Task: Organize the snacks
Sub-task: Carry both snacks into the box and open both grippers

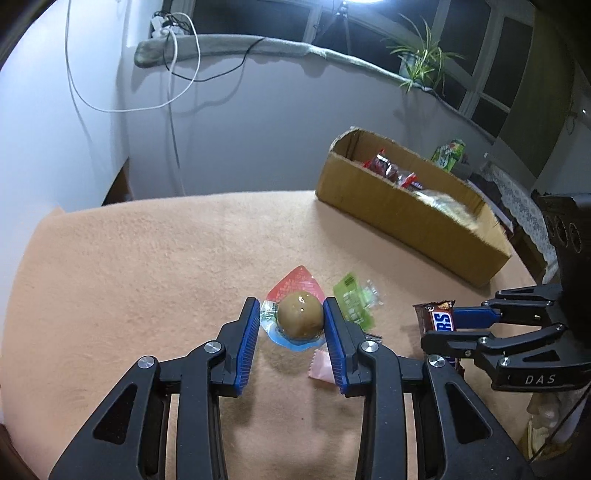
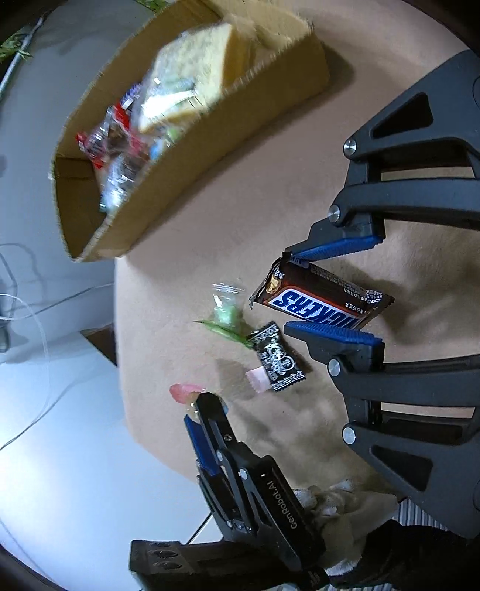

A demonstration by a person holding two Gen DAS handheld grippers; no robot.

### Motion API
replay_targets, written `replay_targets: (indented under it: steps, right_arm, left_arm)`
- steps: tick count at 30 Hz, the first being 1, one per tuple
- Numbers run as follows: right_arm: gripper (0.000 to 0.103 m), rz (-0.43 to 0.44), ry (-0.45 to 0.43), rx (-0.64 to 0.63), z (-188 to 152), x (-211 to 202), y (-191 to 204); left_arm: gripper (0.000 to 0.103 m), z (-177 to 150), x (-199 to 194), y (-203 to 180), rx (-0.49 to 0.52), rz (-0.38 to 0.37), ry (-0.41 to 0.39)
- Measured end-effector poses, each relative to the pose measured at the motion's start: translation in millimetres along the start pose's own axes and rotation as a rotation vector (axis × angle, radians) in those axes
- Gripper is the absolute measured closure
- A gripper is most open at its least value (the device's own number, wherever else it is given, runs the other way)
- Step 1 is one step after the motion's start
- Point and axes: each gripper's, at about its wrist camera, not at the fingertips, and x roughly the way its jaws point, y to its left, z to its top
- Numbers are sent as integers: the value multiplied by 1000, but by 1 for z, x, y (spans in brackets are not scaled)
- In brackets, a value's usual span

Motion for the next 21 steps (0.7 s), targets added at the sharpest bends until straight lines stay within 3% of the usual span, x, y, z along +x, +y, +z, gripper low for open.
replay_targets:
  steps: [13,21]
  right_arm:
    - [69,-6,-160,84,13,-81,-53]
    - [69,-46,-226,127,25,-105,-89]
  left_arm:
    - [70,34,-14,-31,27,-46,-75]
    - [70,52,-5,-52,45,-77,-89]
